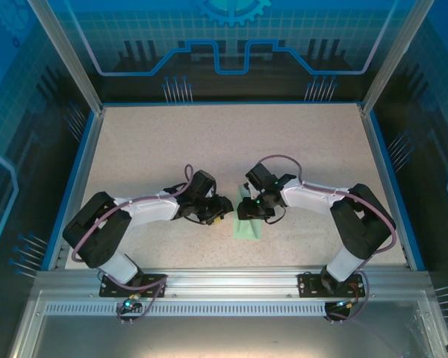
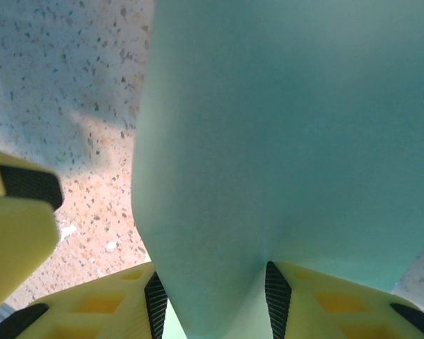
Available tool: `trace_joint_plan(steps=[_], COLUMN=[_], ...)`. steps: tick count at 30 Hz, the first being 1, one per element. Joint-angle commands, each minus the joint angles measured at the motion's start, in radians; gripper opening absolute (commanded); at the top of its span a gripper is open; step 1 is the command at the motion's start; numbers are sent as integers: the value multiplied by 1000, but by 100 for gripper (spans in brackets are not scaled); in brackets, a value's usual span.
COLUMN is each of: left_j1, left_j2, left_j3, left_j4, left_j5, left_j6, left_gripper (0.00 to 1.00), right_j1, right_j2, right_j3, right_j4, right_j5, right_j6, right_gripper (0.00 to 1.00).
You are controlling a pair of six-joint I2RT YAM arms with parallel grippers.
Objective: Fold a paper plane with a square sheet of paper (pick it up from the middle)
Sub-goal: Fold the triangle a second time at the center of the table.
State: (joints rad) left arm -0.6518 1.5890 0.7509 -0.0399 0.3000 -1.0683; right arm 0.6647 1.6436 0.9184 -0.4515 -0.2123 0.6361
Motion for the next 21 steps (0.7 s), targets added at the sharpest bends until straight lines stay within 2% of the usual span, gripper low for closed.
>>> trace_joint_plan(steps=[1,3,5,13,21], left_j1=[8,16,28,53,53], left_j2=[13,21,43,181,251], left_j3=[12,39,64,141,179], left_j4=[98,81,78,168,206], left_j5=[12,-7,-17,46,98], left_j6=[-53,-56,-59,-129,-121], left_gripper=[52,53,60,62,61], right_j1=[-8,-10,-14,-28,-41], right_j2=[-24,-32,-45,-68,-68], right_j3=[-22,-33,-56,-98,-107], right_j4=[22,27,36,81,88], right_j5=[-35,-36,-34,-58,-68], right_j6=[-15,-24,-30,-57,-62], right_gripper=[45,45,45,45,46])
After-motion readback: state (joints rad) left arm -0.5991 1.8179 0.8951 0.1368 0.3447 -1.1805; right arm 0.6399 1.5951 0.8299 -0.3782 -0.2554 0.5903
